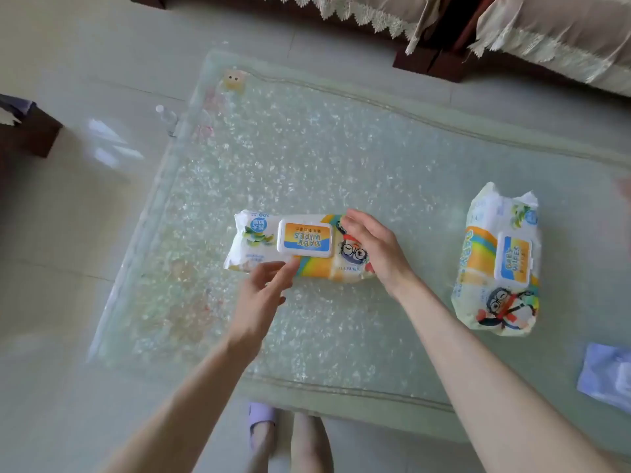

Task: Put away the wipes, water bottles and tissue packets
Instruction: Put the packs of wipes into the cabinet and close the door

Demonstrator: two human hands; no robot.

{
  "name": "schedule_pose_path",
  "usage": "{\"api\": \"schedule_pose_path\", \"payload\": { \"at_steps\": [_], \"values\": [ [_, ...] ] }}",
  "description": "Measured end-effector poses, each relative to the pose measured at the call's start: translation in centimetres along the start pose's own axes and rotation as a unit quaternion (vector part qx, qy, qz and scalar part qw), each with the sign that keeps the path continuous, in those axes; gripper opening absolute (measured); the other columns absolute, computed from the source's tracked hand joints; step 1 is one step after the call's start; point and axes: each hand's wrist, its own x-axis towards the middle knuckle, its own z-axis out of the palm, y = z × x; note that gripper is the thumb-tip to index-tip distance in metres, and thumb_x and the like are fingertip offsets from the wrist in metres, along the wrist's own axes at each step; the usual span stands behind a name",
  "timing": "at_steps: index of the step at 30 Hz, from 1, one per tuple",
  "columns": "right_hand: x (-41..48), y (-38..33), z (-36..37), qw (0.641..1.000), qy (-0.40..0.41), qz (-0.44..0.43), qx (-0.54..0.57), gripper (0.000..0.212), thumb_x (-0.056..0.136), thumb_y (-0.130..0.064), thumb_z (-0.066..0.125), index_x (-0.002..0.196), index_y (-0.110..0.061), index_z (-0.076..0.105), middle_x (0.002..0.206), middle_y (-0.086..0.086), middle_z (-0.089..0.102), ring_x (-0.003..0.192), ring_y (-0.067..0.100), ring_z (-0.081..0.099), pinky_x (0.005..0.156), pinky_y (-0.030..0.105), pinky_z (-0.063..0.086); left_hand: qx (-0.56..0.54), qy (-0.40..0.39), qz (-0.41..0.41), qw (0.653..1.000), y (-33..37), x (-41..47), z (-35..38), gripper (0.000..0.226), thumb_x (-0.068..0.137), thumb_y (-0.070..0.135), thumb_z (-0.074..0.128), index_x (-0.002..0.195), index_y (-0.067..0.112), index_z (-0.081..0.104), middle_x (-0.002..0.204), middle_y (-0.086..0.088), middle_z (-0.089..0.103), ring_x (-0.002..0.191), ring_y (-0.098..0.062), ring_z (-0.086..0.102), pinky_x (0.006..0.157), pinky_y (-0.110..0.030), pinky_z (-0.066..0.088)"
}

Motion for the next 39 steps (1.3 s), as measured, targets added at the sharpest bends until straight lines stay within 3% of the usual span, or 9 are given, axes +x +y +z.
{"api": "schedule_pose_path", "payload": {
  "at_steps": [3, 10, 14, 20, 25, 29, 33, 36, 39],
  "values": [
    [2.2, 0.6, 0.1, 1.0, -0.013, 0.0, -0.017, 0.066, 0.078, -0.052, 0.065, 0.137, -0.025, 0.051, 0.139, 0.0, 0.055, 0.122, 0.016, 0.056, 0.105, 0.038, 0.045, -0.024, 0.037, -0.024, 0.999, -1.3, 1.2, 1.2, 0.056, 0.067, 0.06, 0.069, 0.103, 0.019, 0.06, 0.11, -0.005, 0.066, 0.103, -0.019, 0.064, 0.093, -0.042, 0.05],
    [7.4, 1.4, 0.4, 0.982, -0.078, 0.005, -0.174, 0.087, 0.056, -0.08, 0.057, 0.133, -0.039, 0.053, 0.137, -0.013, 0.055, 0.134, 0.018, 0.043, 0.113, 0.047, 0.032, -0.11, 0.124, -0.101, 0.981, -4.3, 3.8, 4.4, 0.064, 0.076, 0.05, 0.072, 0.116, 0.006, 0.05, 0.11, -0.008, 0.06, 0.097, -0.019, 0.064, 0.084, -0.041, 0.056],
    [9.6, 1.7, 0.0, 0.969, -0.103, 0.02, -0.225, 0.089, 0.048, -0.086, 0.058, 0.127, -0.044, 0.057, 0.126, -0.019, 0.059, 0.134, 0.022, 0.041, 0.113, 0.047, 0.031, -0.206, 0.119, -0.126, 0.963, -4.5, 5.6, 5.2, 0.073, 0.07, 0.049, 0.074, 0.127, 0.015, 0.044, 0.117, -0.001, 0.061, 0.102, -0.017, 0.064, 0.077, -0.035, 0.056],
    [10.9, 2.3, -0.2, 0.962, -0.129, 0.049, -0.235, 0.104, 0.026, -0.09, 0.067, 0.121, -0.049, 0.059, 0.131, 0.0, 0.057, 0.127, 0.031, 0.048, 0.107, 0.047, 0.041, -0.246, 0.113, -0.101, 0.957, -4.9, 7.1, 5.3, 0.052, 0.08, 0.04, 0.072, 0.125, 0.026, 0.052, 0.118, 0.006, 0.067, 0.107, -0.016, 0.066, 0.083, -0.039, 0.056],
    [10.9, 2.4, -0.2, 0.966, -0.137, 0.042, -0.217, 0.106, 0.023, -0.087, 0.071, 0.119, -0.04, 0.064, 0.116, -0.004, 0.068, 0.109, 0.026, 0.063, 0.101, 0.047, 0.047, -0.267, 0.095, -0.091, 0.955, -5.0, 7.3, 5.3, 0.05, 0.074, 0.04, 0.073, 0.121, 0.03, 0.059, 0.109, 0.009, 0.073, 0.104, -0.012, 0.068, 0.086, -0.038, 0.054],
    [10.6, 2.7, -0.2, 0.972, -0.131, 0.023, -0.192, 0.087, 0.03, -0.081, 0.076, 0.104, -0.035, 0.072, 0.099, -0.005, 0.075, 0.094, 0.022, 0.071, 0.093, 0.045, 0.053, -0.274, 0.09, -0.103, 0.952, -4.8, 7.4, 5.0, 0.046, 0.072, 0.039, 0.074, 0.116, 0.029, 0.063, 0.109, 0.009, 0.073, 0.107, -0.012, 0.066, 0.088, -0.036, 0.053],
    [9.5, 3.4, -0.1, 0.986, -0.102, 0.005, -0.133, 0.052, 0.034, -0.067, 0.081, 0.075, -0.037, 0.072, 0.076, -0.012, 0.076, 0.07, 0.011, 0.074, 0.068, 0.029, 0.056, -0.275, 0.07, -0.117, 0.952, -4.9, 7.6, 4.1, 0.054, 0.076, 0.037, 0.073, 0.127, 0.025, 0.058, 0.117, 0.005, 0.07, 0.111, -0.014, 0.064, 0.079, -0.03, 0.052],
    [8.3, 4.1, 0.4, 0.992, -0.089, -0.008, -0.089, 0.045, 0.043, -0.058, 0.083, 0.079, -0.032, 0.077, 0.079, -0.005, 0.077, 0.071, 0.015, 0.074, 0.068, 0.029, 0.057, -0.272, 0.046, -0.107, 0.955, -5.0, 7.5, 3.2, 0.065, 0.066, 0.04, 0.074, 0.127, 0.023, 0.058, 0.115, 0.005, 0.071, 0.109, -0.015, 0.066, 0.078, -0.03, 0.051],
    [6.7, 5.0, 1.1, 0.998, -0.04, 0.0, -0.049, 0.077, 0.041, -0.058, 0.083, 0.109, -0.022, 0.072, 0.096, 0.0, 0.076, 0.085, 0.018, 0.073, 0.082, 0.034, 0.058, -0.277, 0.032, -0.082, 0.957, -5.1, 7.2, 2.4, 0.069, 0.065, 0.036, 0.075, 0.13, 0.019, 0.055, 0.117, 0.001, 0.071, 0.108, -0.017, 0.066, 0.081, -0.032, 0.051]
  ]
}}
